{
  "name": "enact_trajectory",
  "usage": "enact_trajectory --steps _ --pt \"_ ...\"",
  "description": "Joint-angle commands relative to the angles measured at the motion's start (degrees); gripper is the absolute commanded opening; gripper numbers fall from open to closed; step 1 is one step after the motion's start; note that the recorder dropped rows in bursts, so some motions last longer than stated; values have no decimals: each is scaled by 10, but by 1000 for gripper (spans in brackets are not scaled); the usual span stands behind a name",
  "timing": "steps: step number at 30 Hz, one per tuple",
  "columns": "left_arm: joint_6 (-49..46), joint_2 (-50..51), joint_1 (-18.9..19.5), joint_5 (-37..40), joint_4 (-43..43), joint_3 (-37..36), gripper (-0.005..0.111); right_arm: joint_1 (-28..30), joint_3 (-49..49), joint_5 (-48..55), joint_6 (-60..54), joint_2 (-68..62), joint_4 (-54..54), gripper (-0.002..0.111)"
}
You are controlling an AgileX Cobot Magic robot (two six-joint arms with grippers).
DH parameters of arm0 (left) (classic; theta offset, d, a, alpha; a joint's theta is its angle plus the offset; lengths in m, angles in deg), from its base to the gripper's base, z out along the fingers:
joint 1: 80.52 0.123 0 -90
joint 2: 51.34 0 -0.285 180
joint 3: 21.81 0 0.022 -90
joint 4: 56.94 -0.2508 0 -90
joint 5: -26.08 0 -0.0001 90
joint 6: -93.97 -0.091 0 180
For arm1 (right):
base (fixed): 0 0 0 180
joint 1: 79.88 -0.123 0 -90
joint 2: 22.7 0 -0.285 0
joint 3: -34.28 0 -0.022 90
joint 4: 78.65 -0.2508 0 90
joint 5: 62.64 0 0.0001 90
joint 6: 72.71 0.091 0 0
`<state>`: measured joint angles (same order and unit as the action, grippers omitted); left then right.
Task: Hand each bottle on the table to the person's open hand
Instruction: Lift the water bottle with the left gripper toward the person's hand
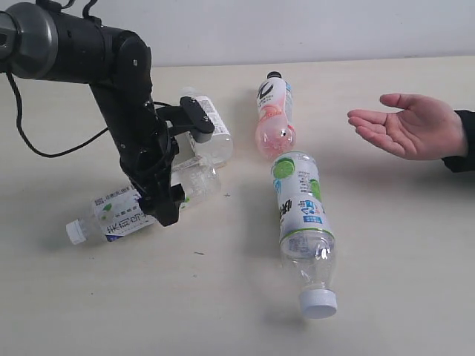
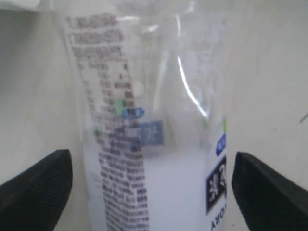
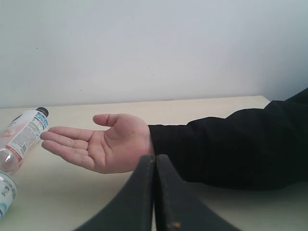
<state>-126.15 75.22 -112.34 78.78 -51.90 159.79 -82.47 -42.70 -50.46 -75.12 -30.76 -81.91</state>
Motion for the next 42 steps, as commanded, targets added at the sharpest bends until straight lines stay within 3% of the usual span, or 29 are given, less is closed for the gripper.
enact_trajectory --steps 1,2,4,6,8,9,20,26,36,42 --pt "3 -2 -1 -11 -3 -1 80 -1 -2 -8 -5 3 3 0" --pt "3 -2 -1 -11 -4 -1 78 -1 -2 -8 -5 3 3 0" --pt "-1 -2 -1 -8 -4 -1 60 -1 -2 -8 -5 3 3 0" --pt "-21 -2 -1 16 -4 -1 28 -1 -2 -8 -5 3 3 0" --pt "-30 -2 -1 35 -5 -1 4 -1 -2 -8 -5 3 3 0" --pt "-32 -3 -1 44 -11 -1 0 -1 -2 -8 -5 3 3 0" --pt "20 -85 -2 143 -15 -1 0 -1 -2 -8 -5 3 3 0" --pt "257 -128 -14 173 -10 36 0 -1 -2 -8 -5 3 3 0" --pt "478 -112 -145 173 -27 163 0 -1 -2 -8 -5 3 3 0" --pt "486 -66 -201 146 99 270 0 -1 -2 -8 -5 3 3 0"
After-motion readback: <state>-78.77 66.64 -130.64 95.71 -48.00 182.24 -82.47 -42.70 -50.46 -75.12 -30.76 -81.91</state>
